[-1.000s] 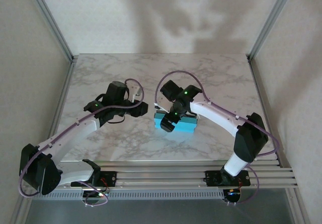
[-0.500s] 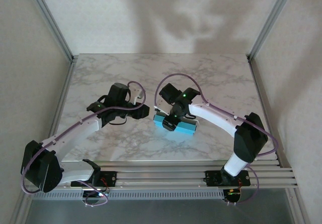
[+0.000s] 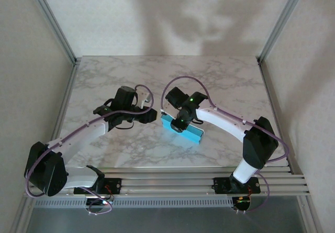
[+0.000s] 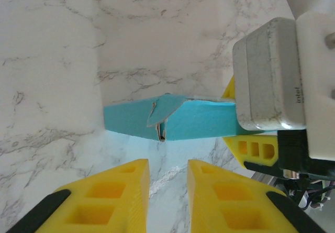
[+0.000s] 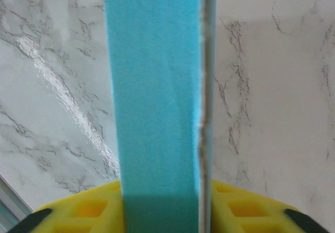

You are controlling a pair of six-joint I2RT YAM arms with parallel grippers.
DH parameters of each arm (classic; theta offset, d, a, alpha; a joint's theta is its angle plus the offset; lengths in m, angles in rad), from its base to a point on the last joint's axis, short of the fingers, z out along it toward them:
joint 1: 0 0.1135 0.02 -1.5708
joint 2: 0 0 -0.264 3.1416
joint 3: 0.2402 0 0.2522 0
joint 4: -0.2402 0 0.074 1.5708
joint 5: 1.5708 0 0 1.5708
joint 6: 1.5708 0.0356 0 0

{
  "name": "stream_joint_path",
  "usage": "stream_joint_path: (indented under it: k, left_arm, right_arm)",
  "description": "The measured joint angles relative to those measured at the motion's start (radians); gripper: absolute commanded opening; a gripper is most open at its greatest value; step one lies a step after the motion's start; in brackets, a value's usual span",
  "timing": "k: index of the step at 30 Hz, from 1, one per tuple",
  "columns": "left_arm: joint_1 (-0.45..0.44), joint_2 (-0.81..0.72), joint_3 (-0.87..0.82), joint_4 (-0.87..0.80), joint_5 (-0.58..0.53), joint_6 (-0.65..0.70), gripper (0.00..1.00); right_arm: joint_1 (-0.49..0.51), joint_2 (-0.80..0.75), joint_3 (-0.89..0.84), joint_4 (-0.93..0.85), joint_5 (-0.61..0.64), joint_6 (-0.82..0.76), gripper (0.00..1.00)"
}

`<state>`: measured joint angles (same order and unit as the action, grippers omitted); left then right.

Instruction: Fold the paper box

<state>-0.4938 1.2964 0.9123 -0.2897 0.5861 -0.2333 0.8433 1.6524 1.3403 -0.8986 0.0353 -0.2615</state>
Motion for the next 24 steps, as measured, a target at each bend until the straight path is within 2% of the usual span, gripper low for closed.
stream_joint_path:
  k: [5, 14, 21, 24]
  left_arm:
    - [0.0, 0.026, 0.0, 0.032, 0.019, 0.001, 0.27]
    - [0.0, 0.111, 0.047, 0.05, 0.076, 0.06, 0.35]
    - [0.0, 0.172, 0.121, 0.0, 0.09, 0.129, 0.37]
    - [0.0, 0.186, 0.14, -0.02, 0.087, 0.153, 0.4]
  right_arm:
    - [0.0, 0.0, 0.0, 0.002, 0.006, 0.007, 0.31]
    - [0.0, 0.0, 0.0, 0.002, 0.006, 0.008, 0.3]
    - [-0.005, -0.006, -0.003, 0.005, 0.024, 0.036, 0.28]
    - [-0.007, -0.007, -0.005, 0.004, 0.026, 0.043, 0.28]
